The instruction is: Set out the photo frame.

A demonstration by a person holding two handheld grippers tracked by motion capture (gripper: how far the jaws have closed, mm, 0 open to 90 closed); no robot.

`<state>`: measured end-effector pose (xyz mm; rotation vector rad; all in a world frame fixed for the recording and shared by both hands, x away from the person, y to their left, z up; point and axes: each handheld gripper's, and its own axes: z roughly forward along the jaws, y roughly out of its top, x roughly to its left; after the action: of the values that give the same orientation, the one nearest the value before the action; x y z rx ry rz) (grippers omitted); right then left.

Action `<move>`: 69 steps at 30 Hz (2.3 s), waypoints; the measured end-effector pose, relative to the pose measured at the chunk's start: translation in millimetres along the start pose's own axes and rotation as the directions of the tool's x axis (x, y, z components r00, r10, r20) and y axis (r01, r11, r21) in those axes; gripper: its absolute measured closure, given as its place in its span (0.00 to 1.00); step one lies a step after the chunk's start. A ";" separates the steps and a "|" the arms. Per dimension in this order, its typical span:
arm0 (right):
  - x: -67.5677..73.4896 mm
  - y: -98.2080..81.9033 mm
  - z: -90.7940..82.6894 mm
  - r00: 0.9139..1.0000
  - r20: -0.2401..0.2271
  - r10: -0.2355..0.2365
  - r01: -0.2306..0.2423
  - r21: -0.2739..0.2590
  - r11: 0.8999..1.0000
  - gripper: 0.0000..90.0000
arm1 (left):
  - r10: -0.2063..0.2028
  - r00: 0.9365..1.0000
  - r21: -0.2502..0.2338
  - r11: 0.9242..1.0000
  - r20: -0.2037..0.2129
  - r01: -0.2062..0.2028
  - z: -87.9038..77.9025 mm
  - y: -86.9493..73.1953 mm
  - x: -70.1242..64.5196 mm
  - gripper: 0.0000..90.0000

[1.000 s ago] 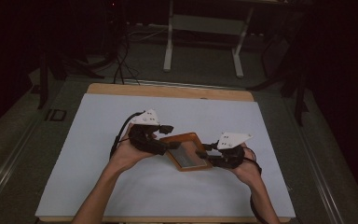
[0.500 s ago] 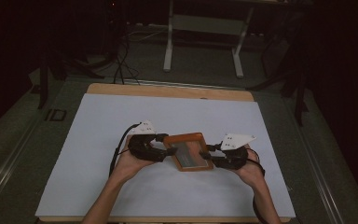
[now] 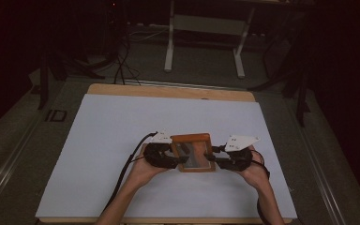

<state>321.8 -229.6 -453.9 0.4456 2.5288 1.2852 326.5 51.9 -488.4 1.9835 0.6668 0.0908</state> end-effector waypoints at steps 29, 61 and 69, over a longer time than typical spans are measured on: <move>-8.4 -3.3 7.0 0.996 -0.063 0.069 -0.069 0.003 0.998 0.70 | 0.097 0.994 -0.031 0.995 -0.047 -0.098 -24.5 0.1 -8.6 0.71; 6.5 2.3 62.6 0.958 -0.160 0.237 -0.245 -0.028 0.969 0.73 | -0.106 0.994 -0.072 0.992 -0.028 0.103 -58.7 -30.4 30.2 0.65; -0.5 -2.4 68.6 0.949 -0.154 0.276 -0.286 -0.047 0.957 0.72 | -0.164 0.986 -0.080 0.984 -0.024 0.162 -54.1 -31.5 40.1 0.65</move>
<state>347.5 -180.8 -494.8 0.7450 2.6002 1.5538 329.1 125.7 -496.5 1.8490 0.8307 0.0475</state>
